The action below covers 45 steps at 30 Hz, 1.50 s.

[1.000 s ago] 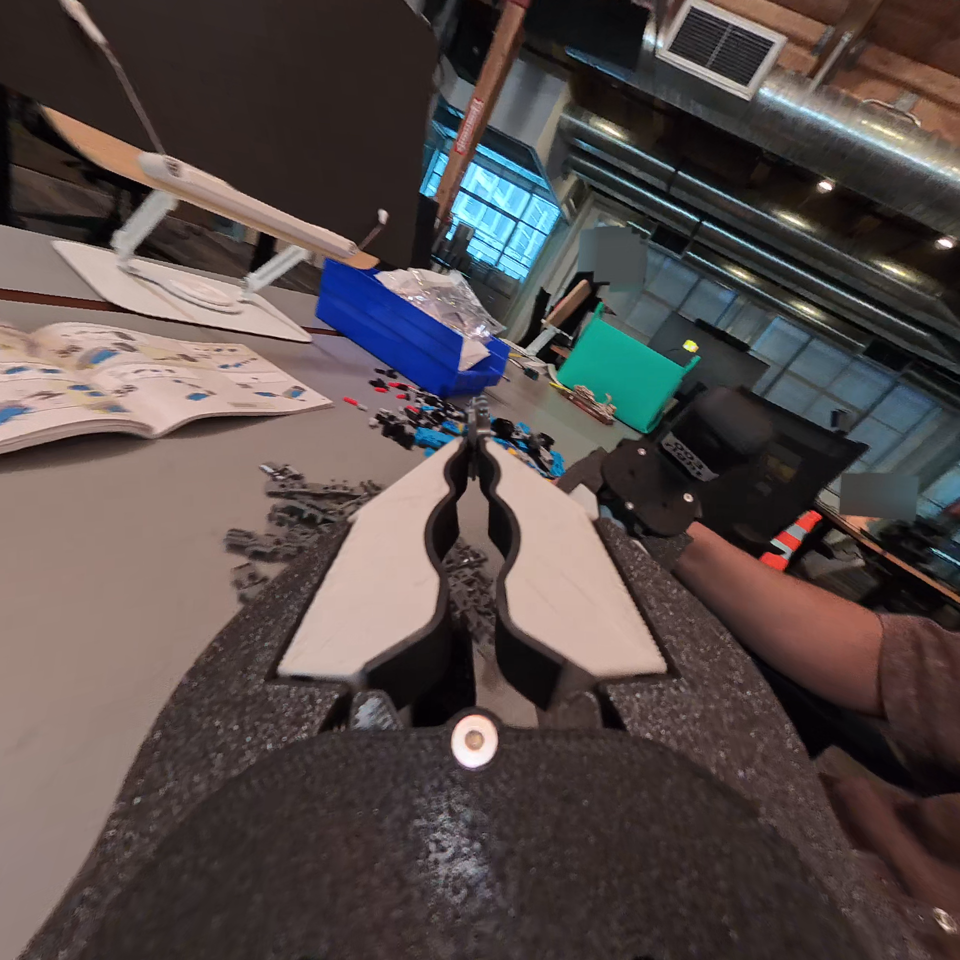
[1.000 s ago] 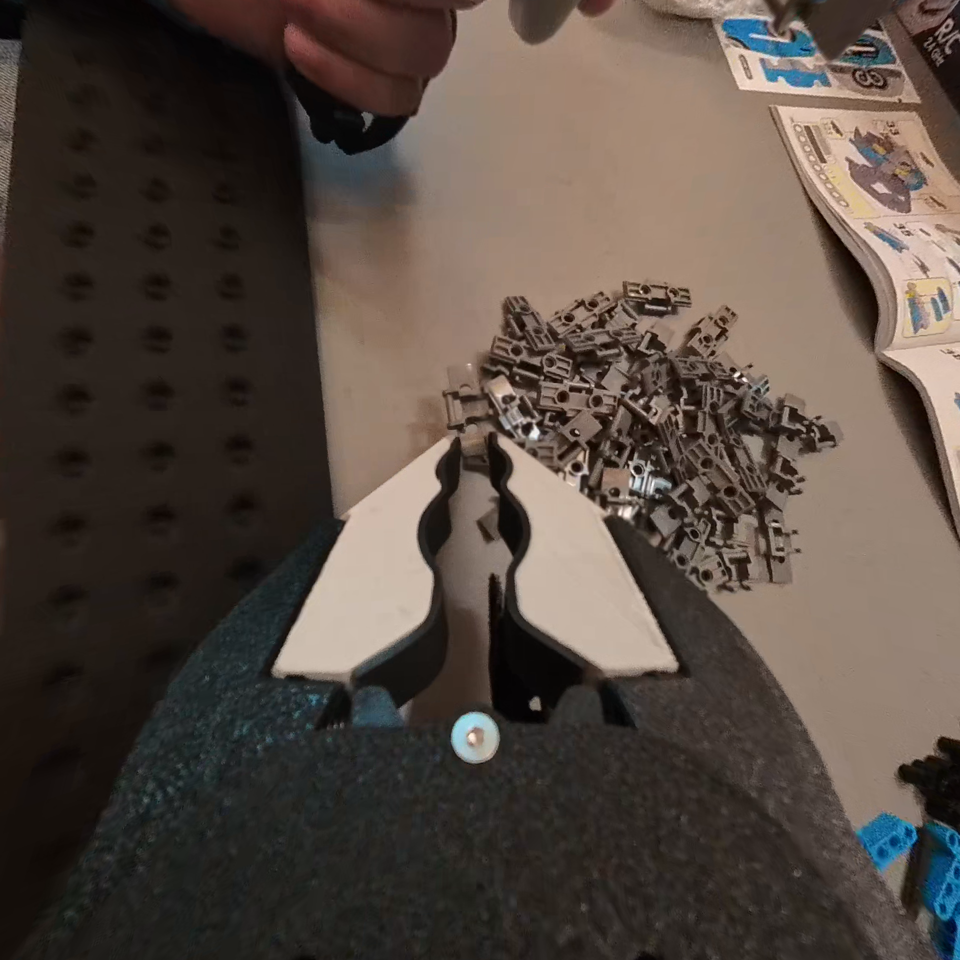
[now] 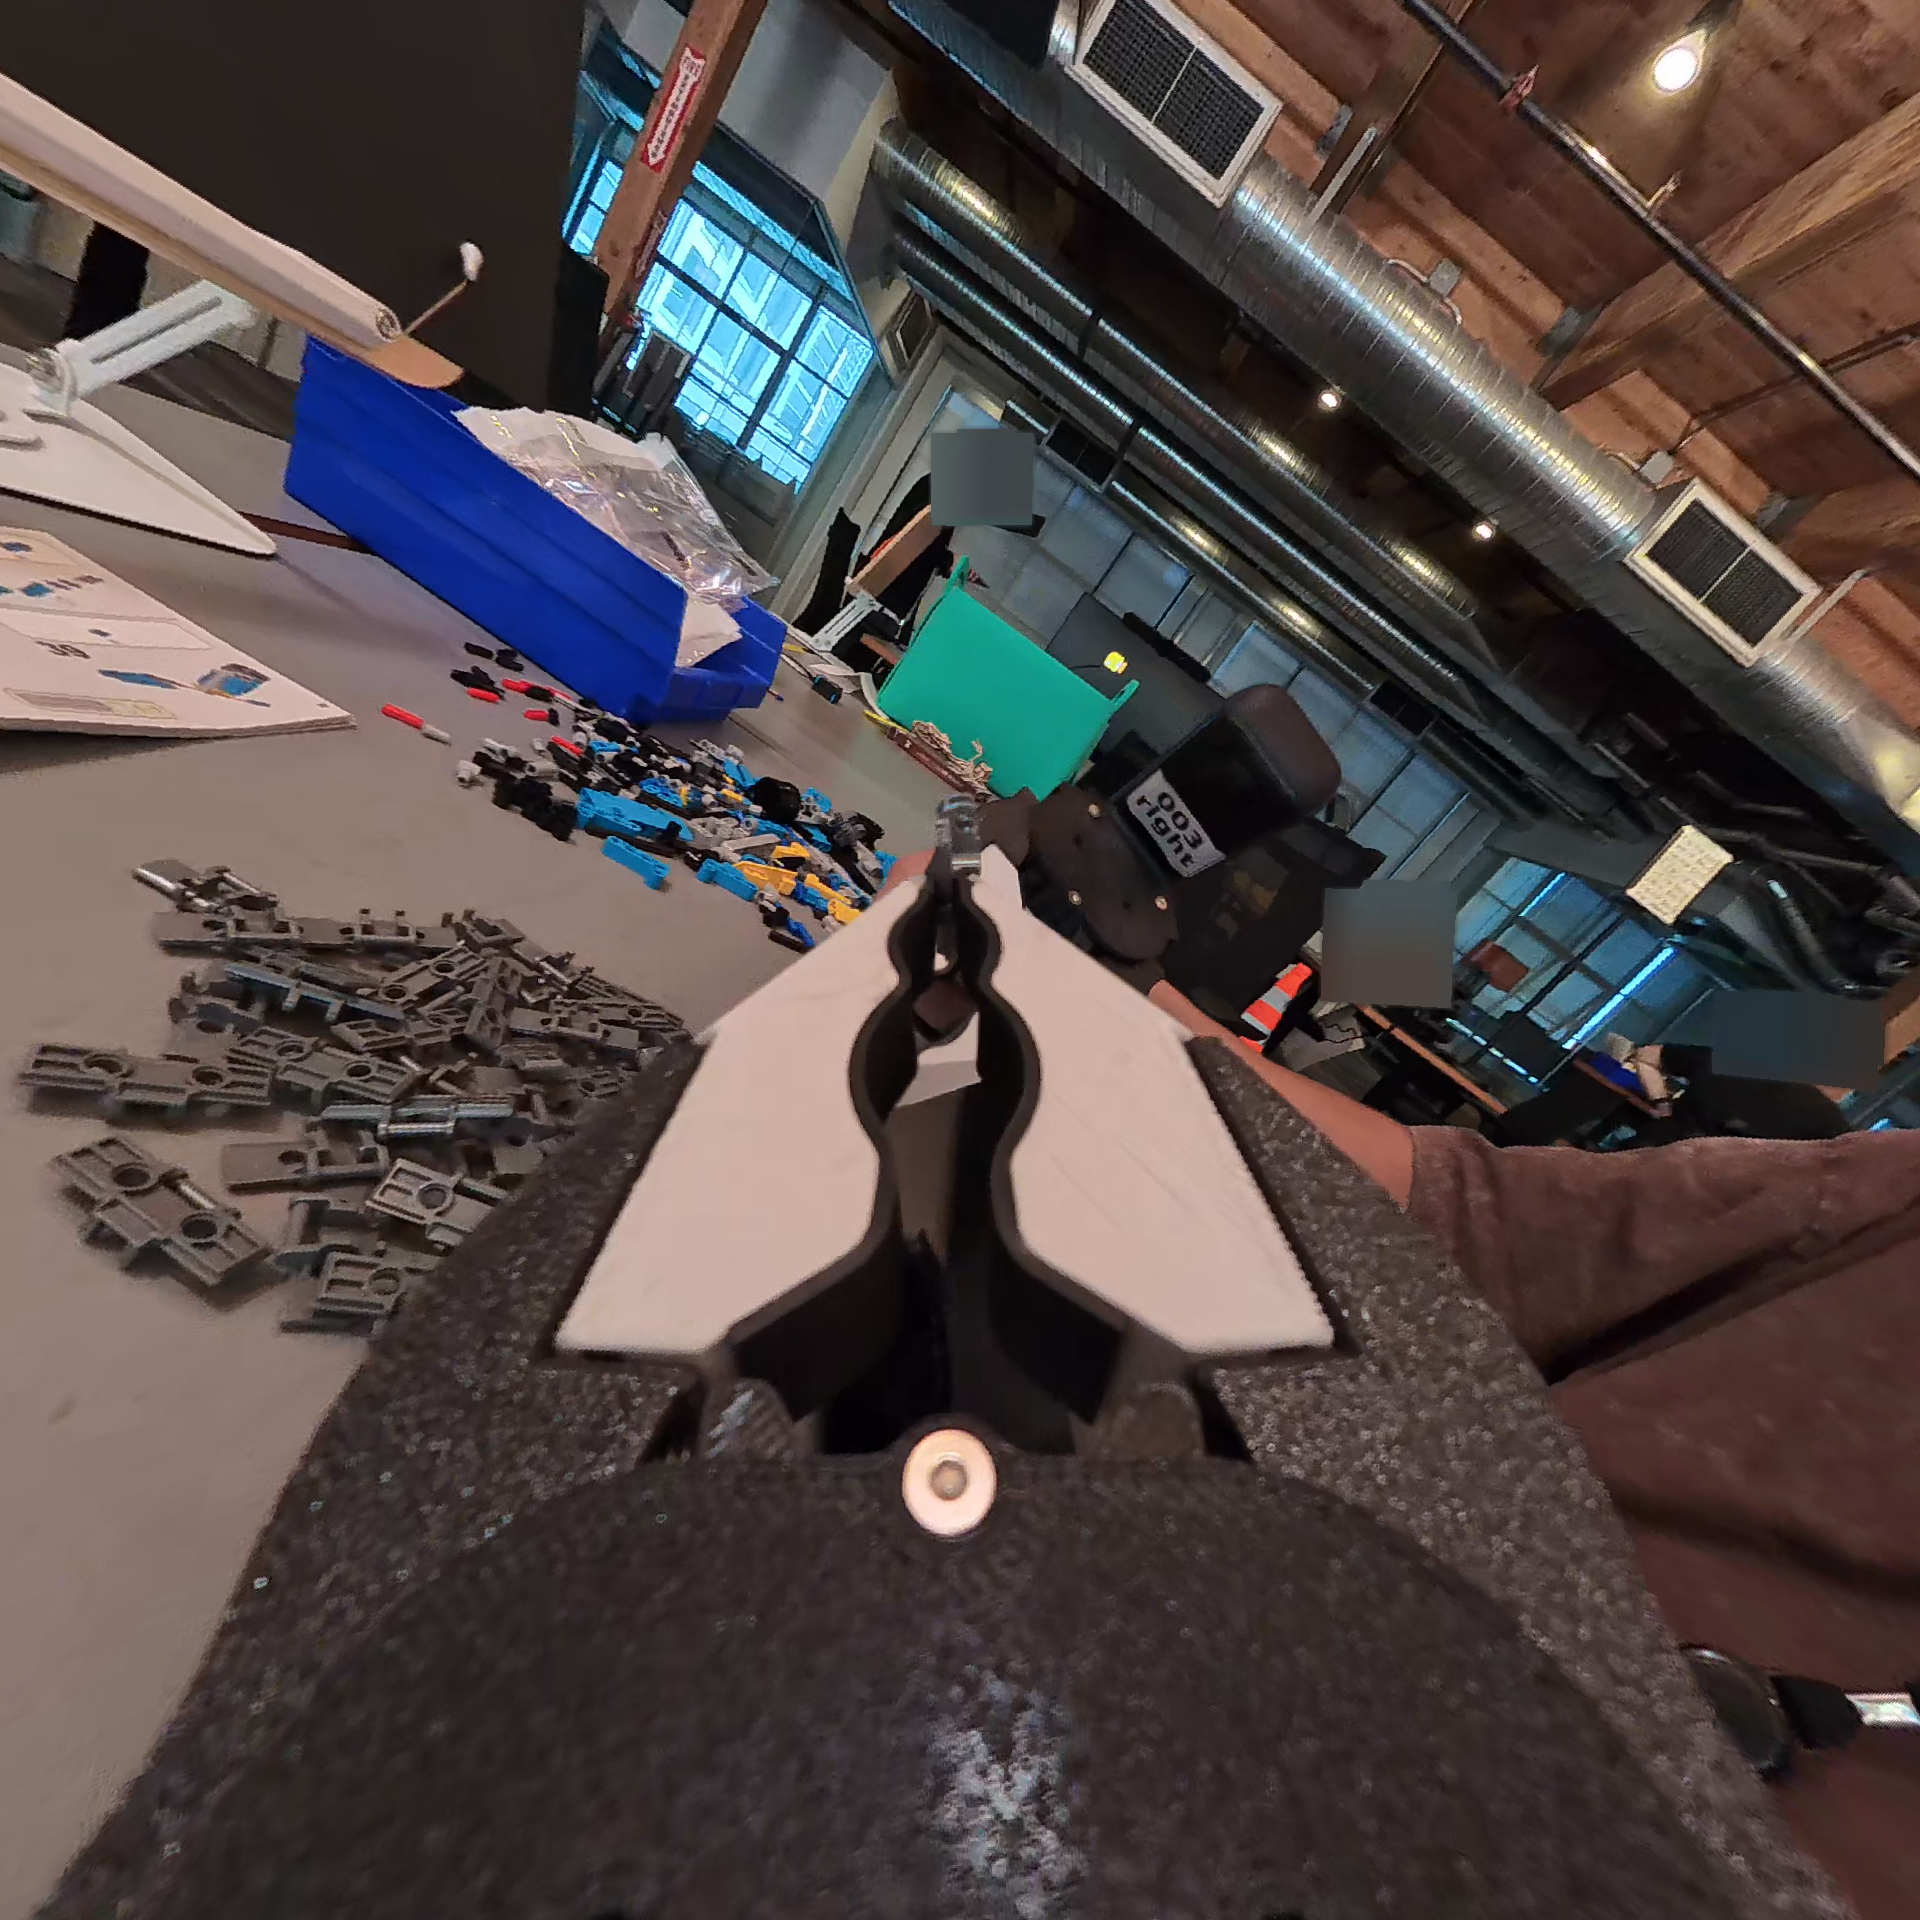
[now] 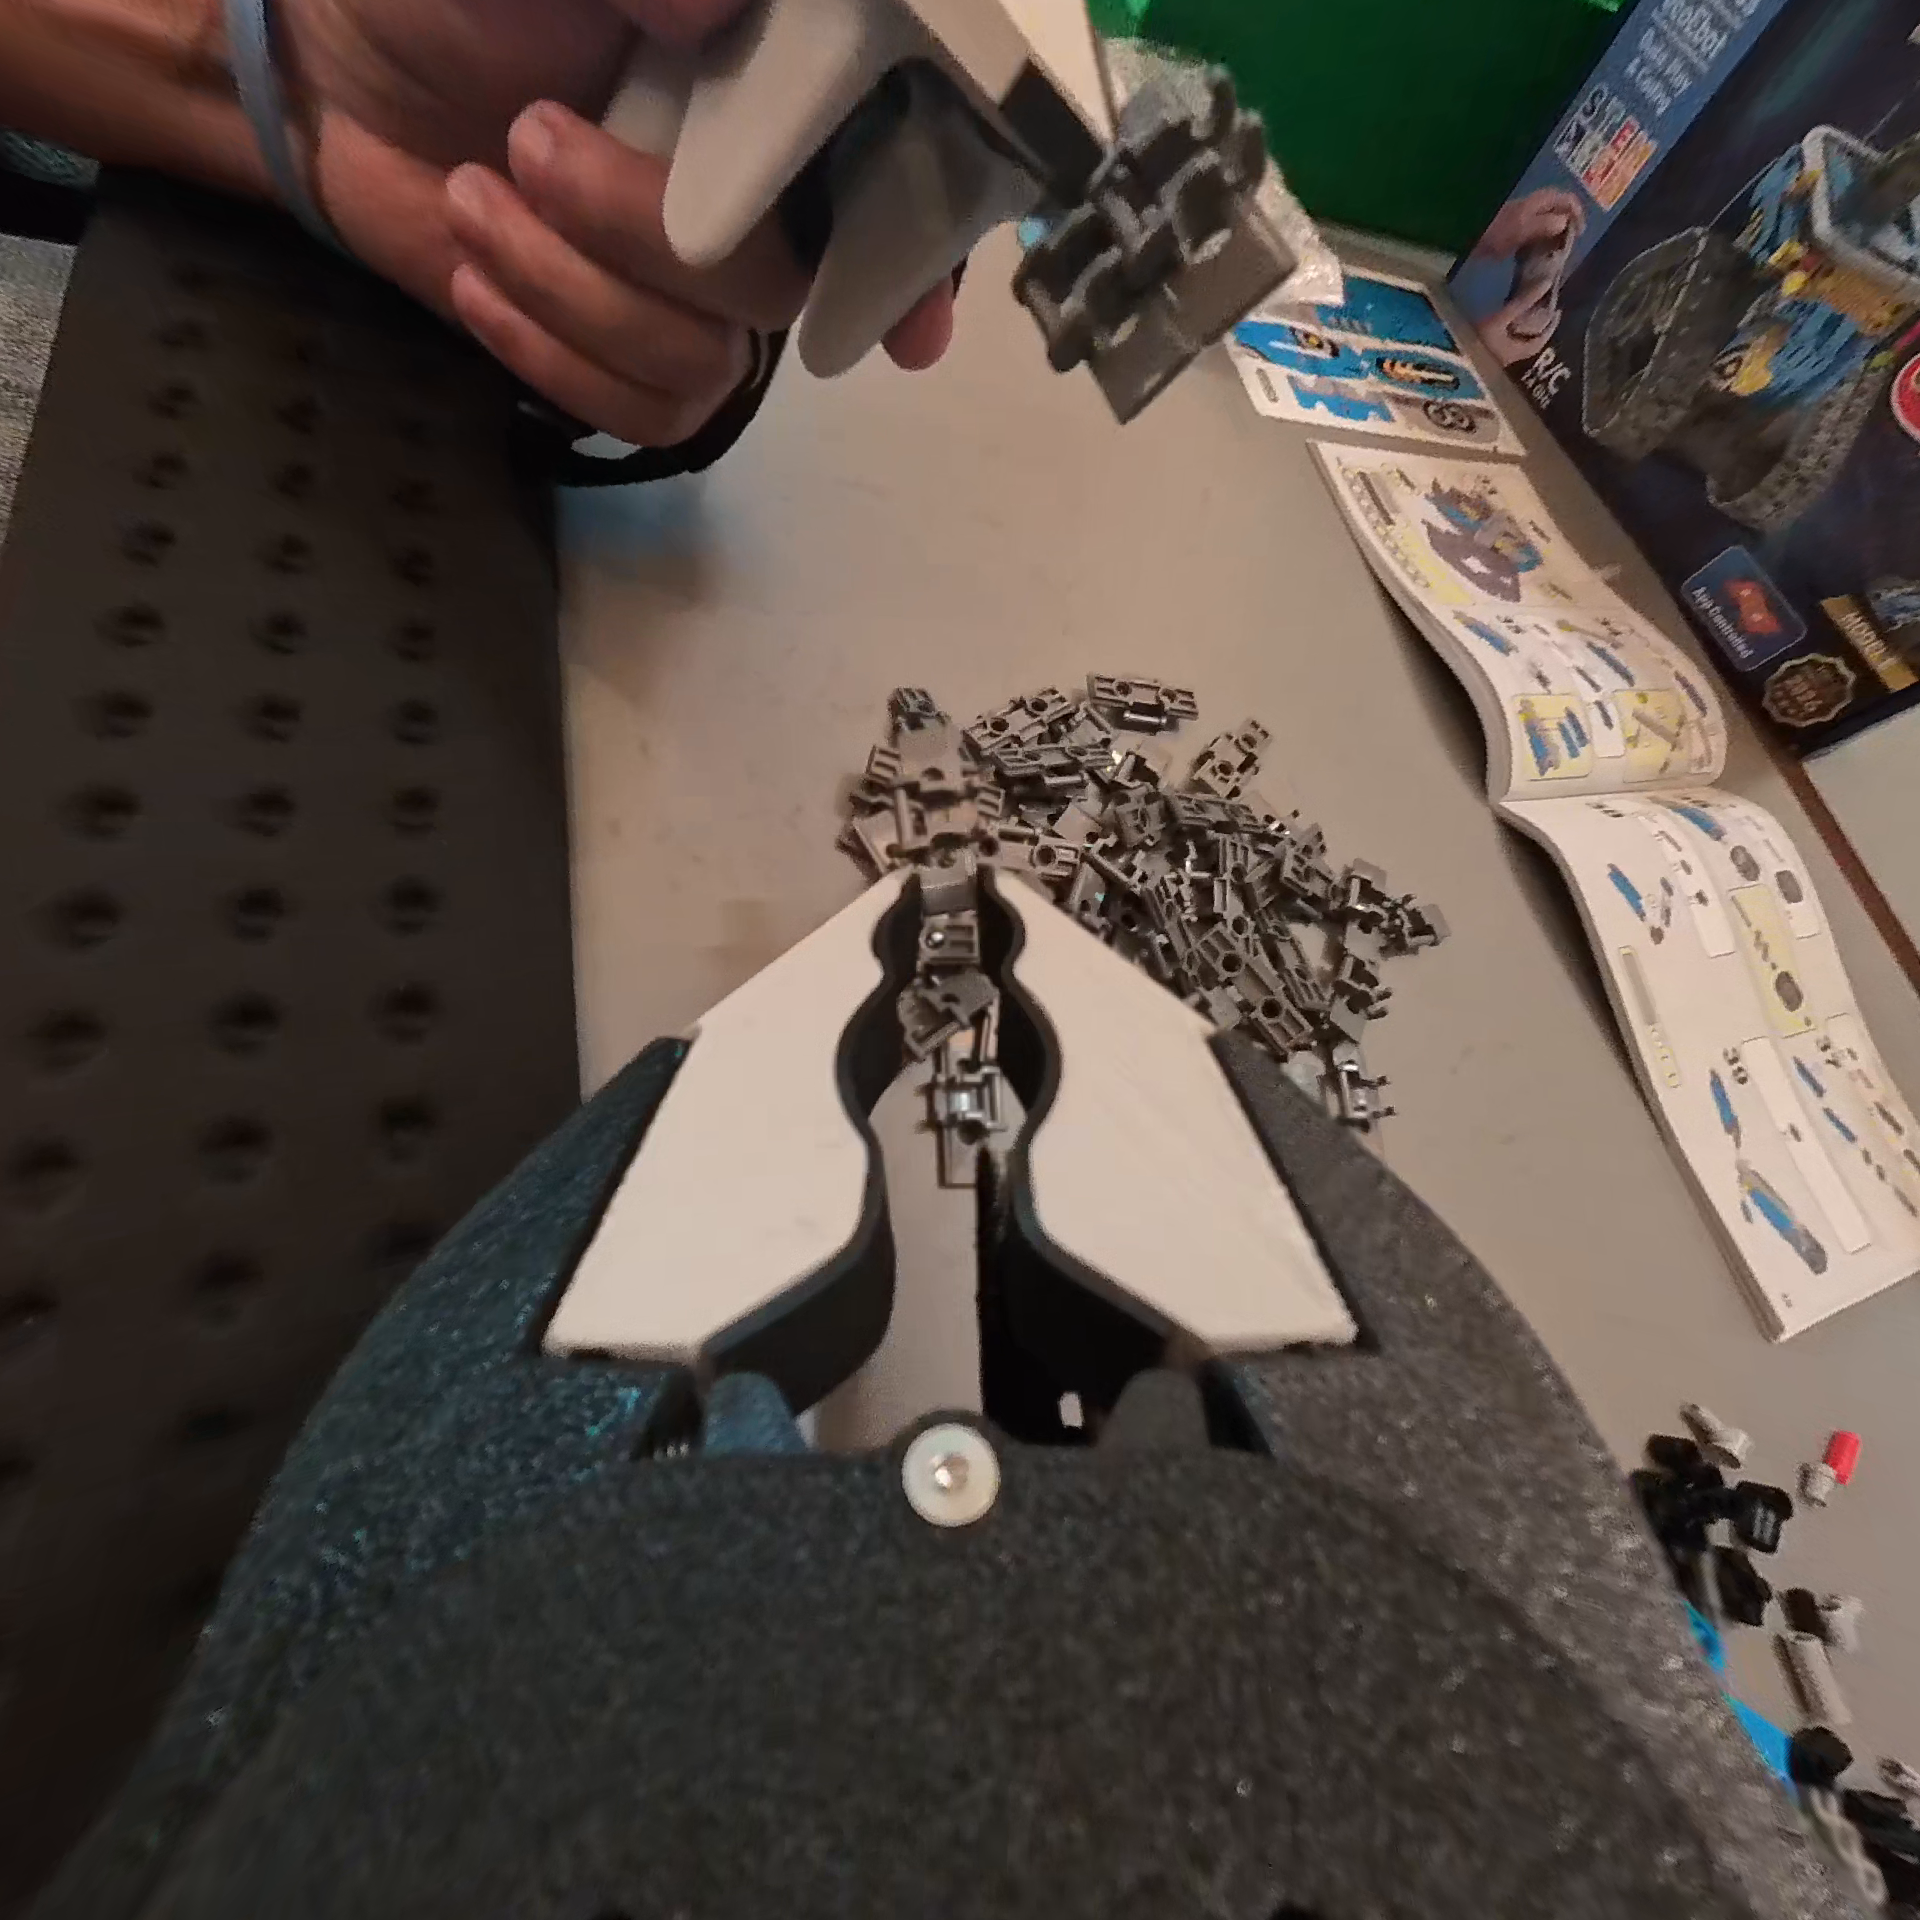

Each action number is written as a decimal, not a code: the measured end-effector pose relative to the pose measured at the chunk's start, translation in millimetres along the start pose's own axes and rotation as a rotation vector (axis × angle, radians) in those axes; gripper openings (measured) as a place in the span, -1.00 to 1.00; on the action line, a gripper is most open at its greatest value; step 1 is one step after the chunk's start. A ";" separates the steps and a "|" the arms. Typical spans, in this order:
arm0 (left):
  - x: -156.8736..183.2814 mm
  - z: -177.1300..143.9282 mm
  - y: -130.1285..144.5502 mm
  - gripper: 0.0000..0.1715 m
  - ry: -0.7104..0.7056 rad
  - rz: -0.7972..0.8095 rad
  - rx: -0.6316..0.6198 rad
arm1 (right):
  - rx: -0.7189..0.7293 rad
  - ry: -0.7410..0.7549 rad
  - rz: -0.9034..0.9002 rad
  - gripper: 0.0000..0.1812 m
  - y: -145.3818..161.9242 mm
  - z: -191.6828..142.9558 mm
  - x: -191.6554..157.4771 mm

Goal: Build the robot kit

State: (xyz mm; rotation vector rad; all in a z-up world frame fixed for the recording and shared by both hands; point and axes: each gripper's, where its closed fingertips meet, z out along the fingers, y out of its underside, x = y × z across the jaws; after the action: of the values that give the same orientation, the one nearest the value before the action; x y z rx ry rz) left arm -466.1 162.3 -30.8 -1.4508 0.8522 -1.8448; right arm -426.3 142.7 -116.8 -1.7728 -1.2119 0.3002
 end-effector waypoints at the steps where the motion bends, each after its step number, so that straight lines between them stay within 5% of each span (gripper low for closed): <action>1: 0.2 0.2 0.2 -0.97 0.007 -0.007 -0.003 | 0.007 0.012 -0.017 -0.88 -1.6 0.3 1.2; 15: 0.4 7.3 11.9 -0.97 -0.011 0.043 -0.076 | 0.131 0.063 -0.121 -0.89 -46.4 -9.3 -4.7; 45: -0.6 9.2 21.7 -0.97 -0.034 0.113 -0.140 | 0.124 0.079 -0.096 -0.88 -45.9 -10.7 -0.6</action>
State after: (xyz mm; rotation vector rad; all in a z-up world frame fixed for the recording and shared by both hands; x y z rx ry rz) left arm -455.1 149.0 -46.8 -1.4822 1.0429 -1.7018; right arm -447.2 139.6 -74.7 -1.6002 -1.1924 0.2422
